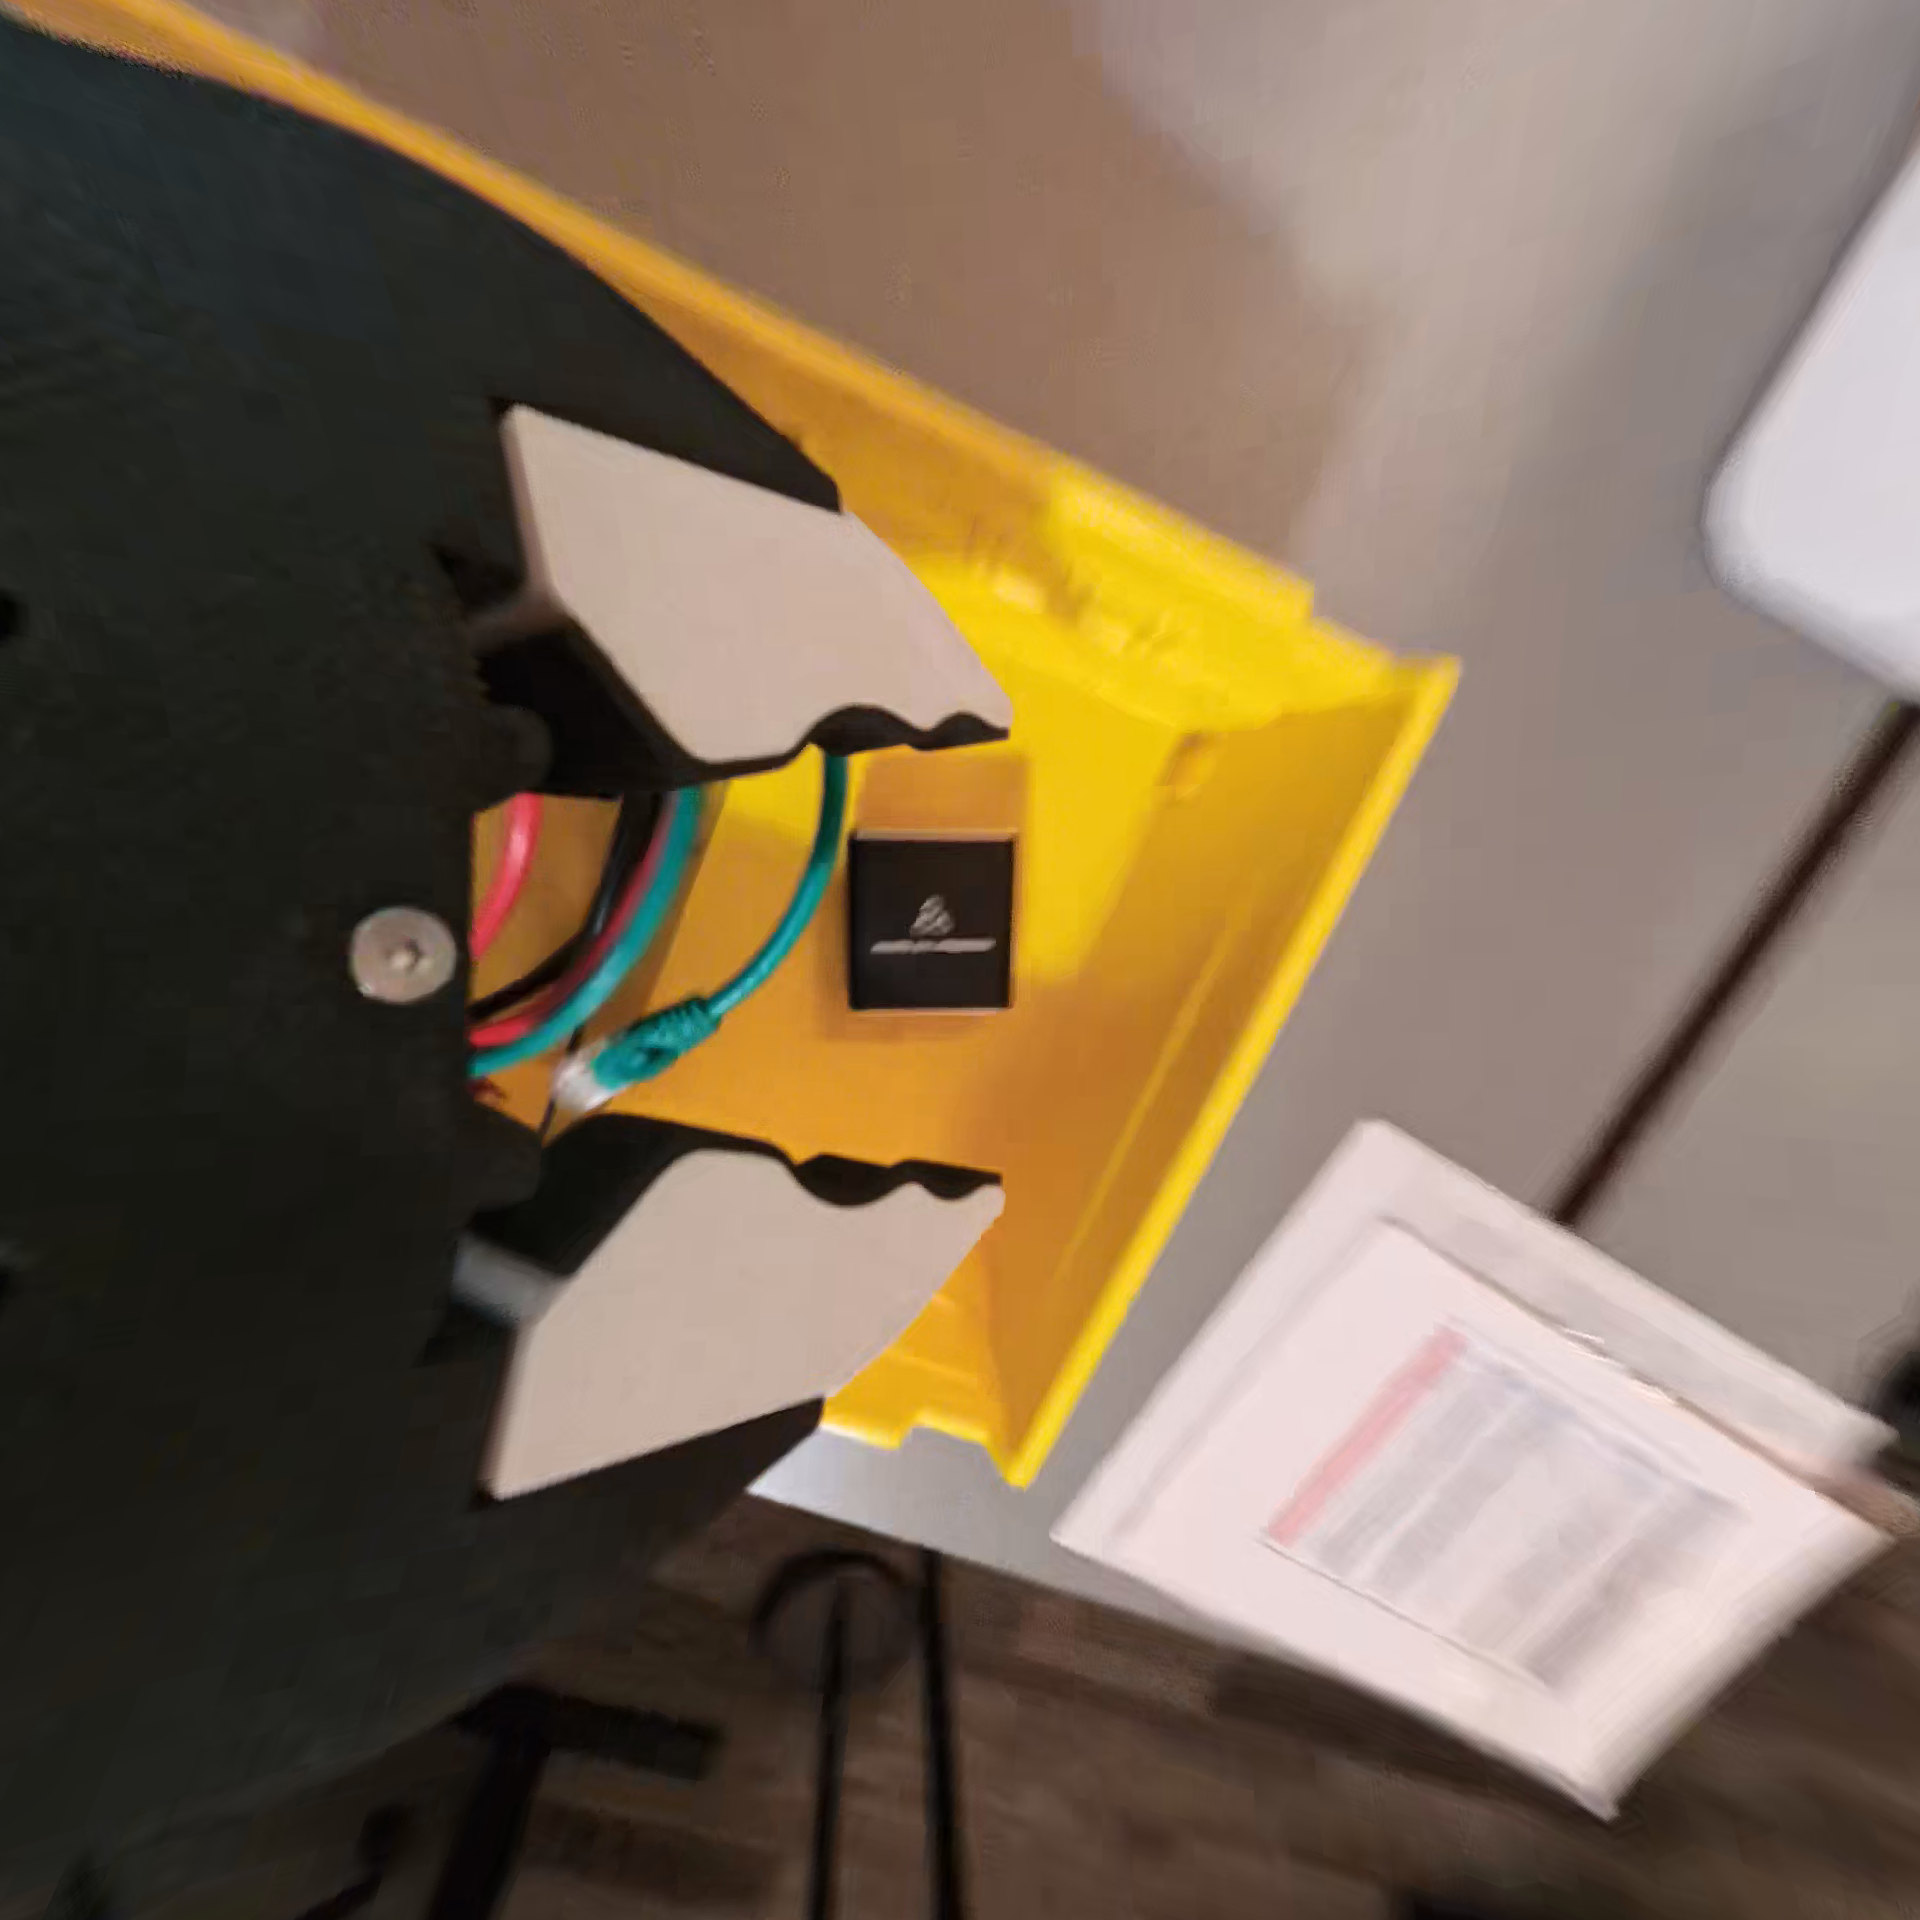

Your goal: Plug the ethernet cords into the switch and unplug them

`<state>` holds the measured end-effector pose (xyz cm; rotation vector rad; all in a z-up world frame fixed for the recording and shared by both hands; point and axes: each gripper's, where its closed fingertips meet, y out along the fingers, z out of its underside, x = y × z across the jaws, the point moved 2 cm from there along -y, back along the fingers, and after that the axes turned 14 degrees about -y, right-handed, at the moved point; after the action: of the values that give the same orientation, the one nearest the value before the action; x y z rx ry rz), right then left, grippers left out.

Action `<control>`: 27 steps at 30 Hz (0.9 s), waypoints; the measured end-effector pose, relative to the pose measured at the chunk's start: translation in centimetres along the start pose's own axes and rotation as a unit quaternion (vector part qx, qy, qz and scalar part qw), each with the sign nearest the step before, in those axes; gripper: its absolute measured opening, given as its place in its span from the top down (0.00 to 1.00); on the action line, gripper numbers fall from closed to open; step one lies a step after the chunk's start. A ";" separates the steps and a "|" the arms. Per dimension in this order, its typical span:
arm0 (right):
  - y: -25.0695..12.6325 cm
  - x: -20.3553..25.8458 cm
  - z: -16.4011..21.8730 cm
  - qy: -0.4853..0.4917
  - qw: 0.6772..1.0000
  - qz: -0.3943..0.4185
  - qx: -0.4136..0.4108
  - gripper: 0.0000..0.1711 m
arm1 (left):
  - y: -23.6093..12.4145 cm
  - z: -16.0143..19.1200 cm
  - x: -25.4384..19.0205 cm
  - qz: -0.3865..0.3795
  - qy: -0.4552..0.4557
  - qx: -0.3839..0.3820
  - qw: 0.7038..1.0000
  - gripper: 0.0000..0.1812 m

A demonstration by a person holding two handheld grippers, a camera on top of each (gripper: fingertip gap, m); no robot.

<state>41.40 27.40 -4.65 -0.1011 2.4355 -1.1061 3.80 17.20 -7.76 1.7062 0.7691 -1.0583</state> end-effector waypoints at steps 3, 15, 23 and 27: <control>-6.4 5.3 -4.8 -0.011 0.979 0.017 -0.204 0.60 | -0.2 -0.3 0.0 0.007 -0.009 -0.006 1.000 0.73; -9.5 23.5 -5.9 0.189 0.838 -0.231 -0.458 0.78 | 0.0 0.1 0.2 -0.015 0.013 0.013 1.000 0.72; -7.2 28.8 -6.0 0.034 0.895 -0.172 -0.411 1.00 | 0.2 0.9 0.8 -0.060 0.056 0.044 0.996 0.72; -7.2 28.5 -5.1 -0.001 0.904 -0.146 -0.402 1.00 | 0.1 0.8 0.9 -0.082 0.088 0.045 0.992 0.73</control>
<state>12.93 19.03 -7.26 -0.7410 2.7690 -0.1194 4.00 16.48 -8.63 1.8566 1.0011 -1.0755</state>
